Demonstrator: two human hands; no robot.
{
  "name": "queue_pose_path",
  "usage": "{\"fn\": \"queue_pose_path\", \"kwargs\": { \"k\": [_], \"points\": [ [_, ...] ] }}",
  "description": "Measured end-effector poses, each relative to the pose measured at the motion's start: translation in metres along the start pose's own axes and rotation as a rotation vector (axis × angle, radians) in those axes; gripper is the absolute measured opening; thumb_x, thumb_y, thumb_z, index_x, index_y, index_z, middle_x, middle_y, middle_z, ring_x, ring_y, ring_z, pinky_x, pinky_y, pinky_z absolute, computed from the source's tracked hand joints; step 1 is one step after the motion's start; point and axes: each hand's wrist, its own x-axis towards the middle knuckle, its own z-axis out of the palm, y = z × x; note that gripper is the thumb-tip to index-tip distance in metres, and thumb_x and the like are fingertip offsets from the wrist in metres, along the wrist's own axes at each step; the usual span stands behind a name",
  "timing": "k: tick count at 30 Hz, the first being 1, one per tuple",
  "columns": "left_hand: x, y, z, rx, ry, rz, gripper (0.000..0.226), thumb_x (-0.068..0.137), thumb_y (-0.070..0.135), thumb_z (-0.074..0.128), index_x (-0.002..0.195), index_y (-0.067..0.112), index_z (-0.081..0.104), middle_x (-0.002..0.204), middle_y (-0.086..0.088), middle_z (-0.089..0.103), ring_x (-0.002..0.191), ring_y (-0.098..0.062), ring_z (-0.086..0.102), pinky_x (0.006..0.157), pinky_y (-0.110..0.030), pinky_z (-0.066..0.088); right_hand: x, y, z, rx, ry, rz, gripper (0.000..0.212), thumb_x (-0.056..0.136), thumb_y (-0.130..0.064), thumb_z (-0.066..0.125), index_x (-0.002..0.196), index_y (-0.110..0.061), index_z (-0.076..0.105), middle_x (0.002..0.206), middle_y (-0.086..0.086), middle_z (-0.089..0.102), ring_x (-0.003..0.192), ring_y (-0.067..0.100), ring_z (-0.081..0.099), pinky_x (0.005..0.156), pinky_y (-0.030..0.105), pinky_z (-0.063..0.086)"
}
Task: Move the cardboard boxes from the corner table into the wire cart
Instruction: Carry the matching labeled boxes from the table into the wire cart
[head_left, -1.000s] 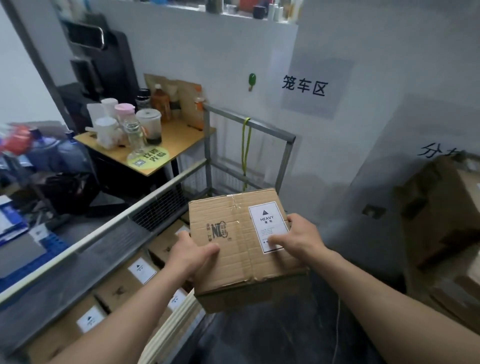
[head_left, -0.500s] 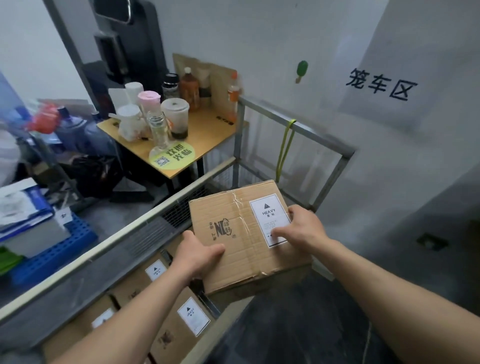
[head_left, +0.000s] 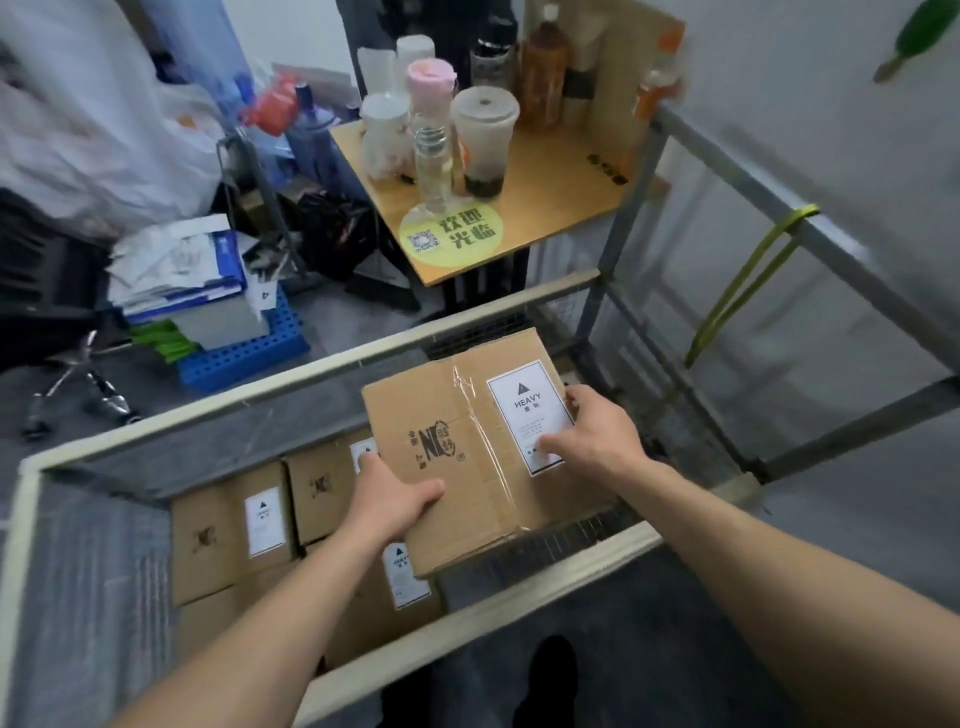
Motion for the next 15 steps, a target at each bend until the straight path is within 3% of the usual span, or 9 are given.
{"fn": "queue_pose_path", "kwargs": {
  "k": [2,6,8,15],
  "points": [
    [0.010,-0.011,0.012,0.000,0.028,-0.026,0.069,0.075,0.029,0.087,0.122,0.013,0.038,0.098,0.007,0.054,0.080,-0.007,0.052,0.059,-0.024,0.043,0.016,0.007,0.011,-0.017,-0.024,-0.015,0.065,0.073,-0.037,0.085,0.128,-0.020,0.054,0.126,0.001,0.067,0.110,0.023,0.064,0.090,0.043,0.054],
    [0.038,-0.042,0.041,0.016,0.015,-0.084,0.064,0.074,0.028,0.087,0.114,0.018,0.039,0.106,0.002,0.056,0.097,-0.021,0.057,0.087,-0.042,0.054,0.044,0.030,0.047,-0.023,-0.100,-0.002,0.070,0.074,-0.035,0.086,0.132,-0.020,0.051,0.129,0.000,0.066,0.111,0.022,0.065,0.089,0.041,0.055],
    [0.054,-0.059,0.056,0.037,-0.019,-0.106,0.061,0.075,0.027,0.087,0.113,0.017,0.040,0.107,0.000,0.057,0.102,-0.025,0.059,0.093,-0.047,0.054,0.055,0.045,0.069,-0.015,-0.149,0.021,0.072,0.076,-0.034,0.087,0.135,-0.021,0.049,0.133,-0.001,0.064,0.115,0.022,0.064,0.087,0.040,0.056],
    [0.098,-0.117,0.111,0.031,-0.107,-0.157,0.052,0.080,0.023,0.083,0.109,0.018,0.040,0.105,0.005,0.058,0.096,-0.017,0.057,0.083,-0.032,0.048,0.088,0.100,0.135,-0.059,-0.248,0.094,0.056,0.078,-0.033,0.085,0.115,-0.035,0.042,0.126,-0.005,0.066,0.108,0.018,0.065,0.067,0.023,0.045]
  ]
}}
